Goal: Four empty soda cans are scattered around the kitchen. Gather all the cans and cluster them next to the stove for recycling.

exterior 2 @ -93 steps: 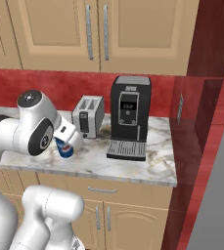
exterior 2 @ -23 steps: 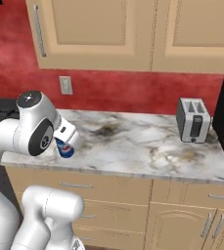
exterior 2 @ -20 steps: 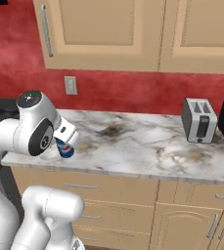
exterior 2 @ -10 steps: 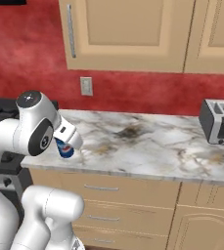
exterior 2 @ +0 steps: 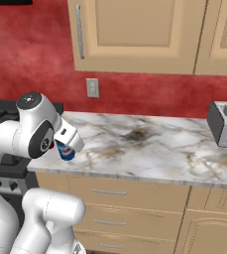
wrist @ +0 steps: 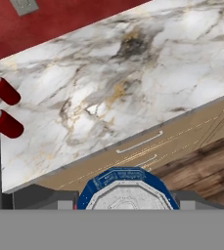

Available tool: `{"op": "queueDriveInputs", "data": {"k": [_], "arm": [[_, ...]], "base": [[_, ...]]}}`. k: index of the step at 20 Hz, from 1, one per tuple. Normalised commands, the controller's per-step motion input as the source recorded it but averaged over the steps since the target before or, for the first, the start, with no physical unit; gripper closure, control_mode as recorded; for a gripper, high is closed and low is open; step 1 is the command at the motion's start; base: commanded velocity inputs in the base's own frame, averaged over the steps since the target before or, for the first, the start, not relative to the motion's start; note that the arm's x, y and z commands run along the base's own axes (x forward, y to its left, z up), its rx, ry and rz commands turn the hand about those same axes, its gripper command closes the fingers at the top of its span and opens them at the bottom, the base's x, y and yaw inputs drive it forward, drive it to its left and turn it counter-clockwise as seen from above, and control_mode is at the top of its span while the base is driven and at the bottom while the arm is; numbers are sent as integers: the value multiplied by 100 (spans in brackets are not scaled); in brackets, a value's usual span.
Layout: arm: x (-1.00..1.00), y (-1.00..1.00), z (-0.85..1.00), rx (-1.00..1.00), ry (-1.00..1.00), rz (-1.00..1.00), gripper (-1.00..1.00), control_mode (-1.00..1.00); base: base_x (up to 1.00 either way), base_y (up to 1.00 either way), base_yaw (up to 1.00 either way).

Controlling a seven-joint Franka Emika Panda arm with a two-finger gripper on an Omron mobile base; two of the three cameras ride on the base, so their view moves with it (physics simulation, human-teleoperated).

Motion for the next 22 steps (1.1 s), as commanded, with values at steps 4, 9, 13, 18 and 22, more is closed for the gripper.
{"op": "queueDriveInputs", "data": {"k": [4, 9, 13, 18, 22], "arm": [[0, 0, 0, 0, 0, 0, 100, 100], [0, 0, 0, 0, 0, 0, 100, 100], [0, 0, 0, 0, 0, 0, 100, 100], [0, 0, 0, 0, 0, 0, 100, 100], [0, 0, 0, 0, 0, 0, 100, 100]], "base": [[24, 29, 0], [24, 37, 0], [20, 37, 0], [22, 29, 0], [26, 16, 0]]}}
